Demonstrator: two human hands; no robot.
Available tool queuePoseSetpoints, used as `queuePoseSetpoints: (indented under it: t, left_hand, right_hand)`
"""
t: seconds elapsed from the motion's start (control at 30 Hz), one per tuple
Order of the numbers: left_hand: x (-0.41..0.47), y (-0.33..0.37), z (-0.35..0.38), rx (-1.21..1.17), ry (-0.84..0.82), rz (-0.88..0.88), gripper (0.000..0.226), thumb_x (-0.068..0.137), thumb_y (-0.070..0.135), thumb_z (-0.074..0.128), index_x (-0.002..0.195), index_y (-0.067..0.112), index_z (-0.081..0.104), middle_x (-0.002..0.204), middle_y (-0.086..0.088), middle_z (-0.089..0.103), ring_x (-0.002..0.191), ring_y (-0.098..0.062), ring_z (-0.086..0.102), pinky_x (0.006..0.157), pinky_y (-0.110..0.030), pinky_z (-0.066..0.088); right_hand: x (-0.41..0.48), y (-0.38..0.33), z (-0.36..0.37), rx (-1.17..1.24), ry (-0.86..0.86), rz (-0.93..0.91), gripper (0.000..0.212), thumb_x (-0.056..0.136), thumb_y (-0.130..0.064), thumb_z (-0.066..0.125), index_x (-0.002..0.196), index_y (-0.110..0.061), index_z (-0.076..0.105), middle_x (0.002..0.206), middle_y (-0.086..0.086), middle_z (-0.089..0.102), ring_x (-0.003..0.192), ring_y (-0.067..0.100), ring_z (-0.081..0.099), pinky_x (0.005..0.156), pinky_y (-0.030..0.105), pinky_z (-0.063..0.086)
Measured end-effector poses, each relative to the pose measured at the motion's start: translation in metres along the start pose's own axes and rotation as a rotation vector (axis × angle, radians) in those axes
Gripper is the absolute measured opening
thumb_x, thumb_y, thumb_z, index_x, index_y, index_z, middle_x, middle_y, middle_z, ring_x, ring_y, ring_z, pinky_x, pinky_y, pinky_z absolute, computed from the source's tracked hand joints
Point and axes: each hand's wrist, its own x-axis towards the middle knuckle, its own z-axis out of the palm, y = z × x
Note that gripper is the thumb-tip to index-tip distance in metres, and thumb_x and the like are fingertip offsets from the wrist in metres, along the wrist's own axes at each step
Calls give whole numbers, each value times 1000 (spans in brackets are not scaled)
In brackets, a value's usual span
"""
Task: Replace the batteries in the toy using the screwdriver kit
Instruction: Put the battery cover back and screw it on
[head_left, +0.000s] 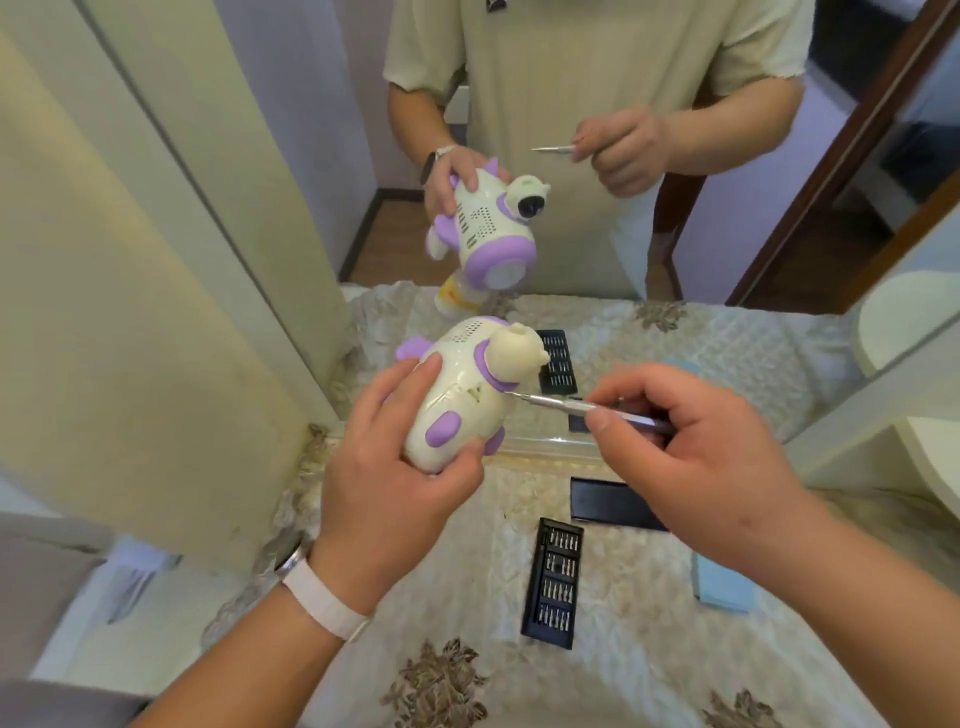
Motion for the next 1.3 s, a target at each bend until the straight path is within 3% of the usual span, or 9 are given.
queuePoseSetpoints:
  t: [0.13, 0.27, 0.4, 0.53, 0.73, 1.03, 1.3]
  left_hand:
    - [25, 29, -15, -17, 53, 125, 66, 69, 38, 68, 132, 26, 58, 135, 1, 54, 117, 13, 46, 96, -3, 34]
    - [39, 56, -25, -32, 102, 210, 67, 68, 38, 68, 134, 30, 55, 136, 7, 52, 117, 9, 49, 96, -4, 35]
    - [46, 76, -33, -4, 146, 288, 65, 70, 35, 69, 133, 25, 56, 136, 2, 54, 117, -5, 56, 96, -11, 42]
    - [47, 89, -38, 48, 179, 366, 63, 70, 31, 70, 131, 23, 58, 137, 0, 54, 119, -13, 59, 96, -21, 48]
    - [41, 98, -41, 109, 236, 441, 60, 72, 31, 69, 131, 21, 59, 135, 3, 52, 115, -16, 60, 93, -24, 49]
    - [32, 105, -42, 169, 232, 481, 62, 71, 27, 70, 131, 23, 56, 137, -7, 56, 116, -23, 63, 89, -37, 54]
    - [28, 106, -43, 265, 238, 507, 57, 72, 24, 71, 128, 20, 61, 133, -9, 59, 107, -27, 66, 81, -38, 56]
  right_hand:
    - [7, -36, -23, -128, 118, -166, 5, 79, -25, 63, 75, -28, 64, 57, -14, 51, 50, 6, 46, 47, 10, 33]
    - [6, -61, -42, -274, 216, -251, 4, 79, -26, 64, 79, -29, 67, 64, -8, 55, 60, 12, 51, 50, 11, 35]
    - [0, -75, -53, -335, 273, -288, 7, 80, -25, 65, 82, -31, 68, 68, -19, 55, 64, 5, 52, 54, 5, 35]
    - [-9, -85, -60, -355, 287, -317, 9, 82, -24, 64, 87, -28, 69, 66, -25, 49, 66, 6, 51, 57, 7, 37]
    - [-17, -89, -57, -383, 341, -353, 8, 81, -19, 67, 87, -21, 70, 70, -21, 50, 64, 4, 47, 59, 6, 34]
    - [-25, -87, -55, -387, 331, -356, 7, 80, -19, 67, 86, -21, 71, 68, -22, 47, 63, 0, 46, 59, 5, 33]
    - [-25, -84, -55, -403, 283, -339, 8, 81, -21, 65, 89, -21, 67, 71, -22, 46, 65, -2, 46, 59, 7, 34]
